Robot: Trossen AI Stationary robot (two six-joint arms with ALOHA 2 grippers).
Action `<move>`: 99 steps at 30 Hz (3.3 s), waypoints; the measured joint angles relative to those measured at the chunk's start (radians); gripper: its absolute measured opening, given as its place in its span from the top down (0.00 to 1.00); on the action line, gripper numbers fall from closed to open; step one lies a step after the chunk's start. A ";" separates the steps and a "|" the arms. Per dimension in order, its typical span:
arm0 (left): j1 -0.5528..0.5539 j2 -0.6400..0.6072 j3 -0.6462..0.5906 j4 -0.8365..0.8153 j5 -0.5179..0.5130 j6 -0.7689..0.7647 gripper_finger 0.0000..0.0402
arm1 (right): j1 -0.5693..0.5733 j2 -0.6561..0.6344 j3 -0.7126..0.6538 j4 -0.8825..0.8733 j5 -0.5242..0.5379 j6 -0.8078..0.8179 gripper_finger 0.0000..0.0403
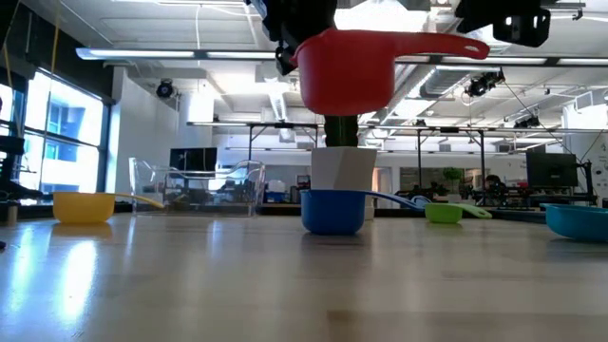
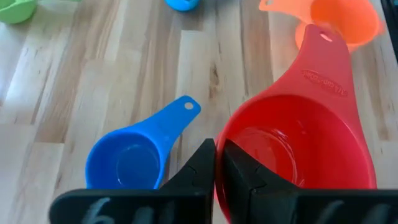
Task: Nest measuring cups in basket
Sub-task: Stack the red measuring cup on top of the orange measuring cup
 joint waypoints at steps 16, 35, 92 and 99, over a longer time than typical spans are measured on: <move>-0.037 0.000 0.000 -0.041 0.010 0.136 0.98 | 0.000 0.200 0.000 0.215 -0.053 0.053 0.83; -0.078 0.000 -0.001 -0.084 0.018 0.115 0.98 | 0.000 0.250 0.000 0.341 -0.048 0.015 0.83; -0.126 0.000 -0.002 -0.209 0.089 0.004 0.98 | -0.001 0.250 0.000 0.534 0.017 0.068 0.68; -0.076 0.000 -0.002 -0.136 0.051 0.036 0.98 | -0.021 0.249 0.000 0.500 0.030 0.068 0.68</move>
